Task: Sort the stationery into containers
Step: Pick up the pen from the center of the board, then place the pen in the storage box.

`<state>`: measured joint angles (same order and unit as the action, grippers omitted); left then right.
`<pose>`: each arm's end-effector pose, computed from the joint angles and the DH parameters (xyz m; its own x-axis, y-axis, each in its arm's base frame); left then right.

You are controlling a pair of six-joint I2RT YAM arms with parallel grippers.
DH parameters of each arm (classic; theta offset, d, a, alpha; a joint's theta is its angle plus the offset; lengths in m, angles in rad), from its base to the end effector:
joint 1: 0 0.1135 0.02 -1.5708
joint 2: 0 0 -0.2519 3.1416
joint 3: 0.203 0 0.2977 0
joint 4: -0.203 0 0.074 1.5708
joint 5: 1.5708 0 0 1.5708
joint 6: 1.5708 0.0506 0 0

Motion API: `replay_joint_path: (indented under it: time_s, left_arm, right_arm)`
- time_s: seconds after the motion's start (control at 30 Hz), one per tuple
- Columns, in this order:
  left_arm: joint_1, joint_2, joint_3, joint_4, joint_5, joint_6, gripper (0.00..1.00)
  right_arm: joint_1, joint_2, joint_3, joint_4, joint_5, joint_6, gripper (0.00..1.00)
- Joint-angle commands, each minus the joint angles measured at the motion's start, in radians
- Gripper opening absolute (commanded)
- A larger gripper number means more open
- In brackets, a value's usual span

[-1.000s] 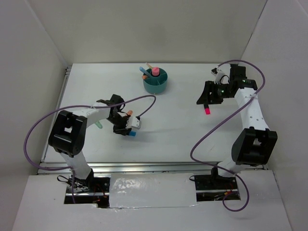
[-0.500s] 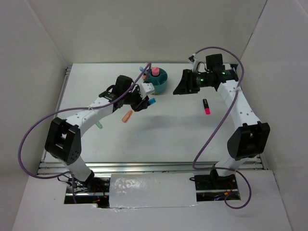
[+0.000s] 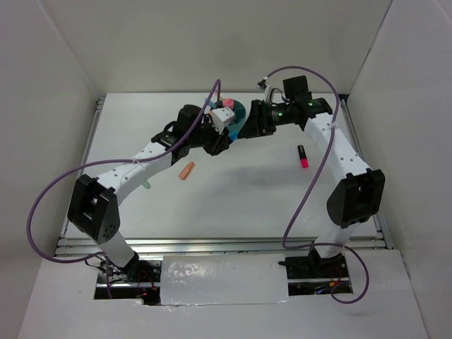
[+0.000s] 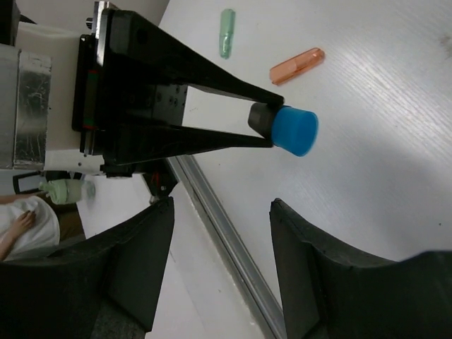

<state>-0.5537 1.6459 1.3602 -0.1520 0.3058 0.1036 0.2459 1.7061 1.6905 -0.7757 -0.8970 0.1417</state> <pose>0.3716 -0.2476 0.2883 -0.2827 0.2907 -0.9141 0.7667 0.6411 -0.0333 0.3984 0.1408 0.3435 -0.7797 -0.1048 -0.6174 -0.5804 0.4912 0.6495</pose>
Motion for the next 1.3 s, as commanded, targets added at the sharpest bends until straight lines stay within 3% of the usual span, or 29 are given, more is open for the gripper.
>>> replay_joint_path:
  time_s: [0.0,0.8,0.97,1.13,1.27]
  left_arm:
    - [-0.014,-0.029,0.017,0.061,-0.004,-0.044,0.0]
    - [-0.038,-0.078,-0.006,0.078,0.024,-0.038,0.0]
    - [-0.04,-0.083,-0.013,0.08,0.033,-0.041,0.0]
    - [-0.04,-0.081,-0.001,0.083,0.009,-0.051,0.0]
    - [-0.04,-0.08,0.005,0.08,-0.005,-0.048,0.11]
  right_arm:
    - [0.016,0.006,-0.002,0.038,-0.031,0.006,0.64]
    - [0.02,0.124,0.07,0.11,-0.079,0.084,0.6]
    - [0.02,0.132,0.08,0.121,-0.094,0.096,0.47]
    - [0.02,0.125,0.063,0.135,-0.117,0.101,0.2]
    - [0.02,0.115,0.048,0.127,-0.094,0.088,0.08]
